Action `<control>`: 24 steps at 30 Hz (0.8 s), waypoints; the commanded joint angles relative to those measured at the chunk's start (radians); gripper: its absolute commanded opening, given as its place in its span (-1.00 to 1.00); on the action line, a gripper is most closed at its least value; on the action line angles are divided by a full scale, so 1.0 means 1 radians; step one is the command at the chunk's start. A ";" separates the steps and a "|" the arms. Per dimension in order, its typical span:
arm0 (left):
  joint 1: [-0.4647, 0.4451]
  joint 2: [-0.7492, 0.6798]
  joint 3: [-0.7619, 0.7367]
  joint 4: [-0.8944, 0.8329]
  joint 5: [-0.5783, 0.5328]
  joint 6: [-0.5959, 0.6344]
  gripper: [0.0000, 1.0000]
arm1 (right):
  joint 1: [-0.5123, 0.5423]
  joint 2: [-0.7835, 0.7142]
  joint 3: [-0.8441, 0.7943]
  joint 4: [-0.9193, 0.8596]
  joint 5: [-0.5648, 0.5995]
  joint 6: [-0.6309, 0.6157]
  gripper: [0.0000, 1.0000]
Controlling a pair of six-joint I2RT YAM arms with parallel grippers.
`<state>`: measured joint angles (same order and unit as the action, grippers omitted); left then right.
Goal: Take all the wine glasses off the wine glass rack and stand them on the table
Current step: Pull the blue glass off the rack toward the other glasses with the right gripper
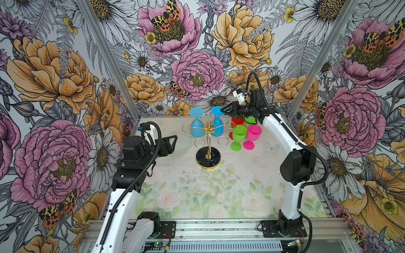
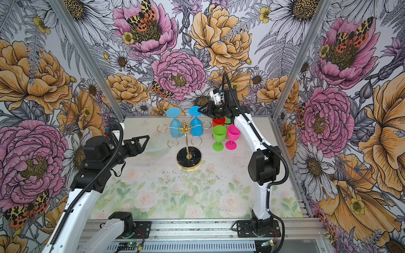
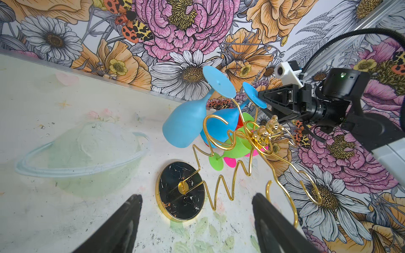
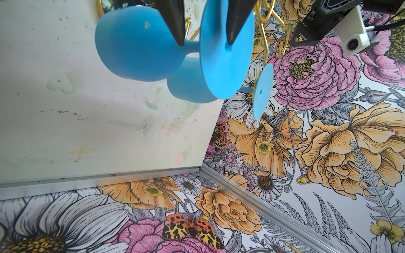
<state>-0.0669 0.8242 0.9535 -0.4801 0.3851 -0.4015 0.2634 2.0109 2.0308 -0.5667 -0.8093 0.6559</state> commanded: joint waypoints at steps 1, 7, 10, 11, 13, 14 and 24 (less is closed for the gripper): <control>0.012 -0.014 -0.016 -0.009 -0.020 0.030 0.63 | 0.007 0.006 0.038 0.009 -0.005 0.001 -0.49; 0.012 -0.014 -0.021 -0.012 -0.018 0.032 0.63 | 0.005 -0.002 0.037 0.008 0.002 0.002 -0.63; 0.012 -0.014 -0.022 -0.012 -0.018 0.035 0.63 | 0.006 -0.008 0.037 0.010 -0.003 0.004 -0.67; 0.012 -0.014 -0.023 -0.011 -0.019 0.036 0.63 | 0.006 -0.010 0.037 0.010 -0.005 0.005 -0.69; 0.012 -0.014 -0.024 -0.012 -0.019 0.036 0.63 | 0.006 -0.015 0.038 0.010 -0.008 0.005 -0.72; 0.012 -0.014 -0.024 -0.012 -0.020 0.036 0.62 | 0.007 -0.018 0.037 0.010 -0.011 0.005 -0.73; 0.012 -0.016 -0.027 -0.012 -0.026 0.044 0.63 | 0.010 -0.035 0.041 0.018 -0.048 0.016 -0.88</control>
<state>-0.0669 0.8215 0.9367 -0.4911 0.3809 -0.3843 0.2638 2.0003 2.0556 -0.5362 -0.8471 0.6777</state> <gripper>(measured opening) 0.813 0.066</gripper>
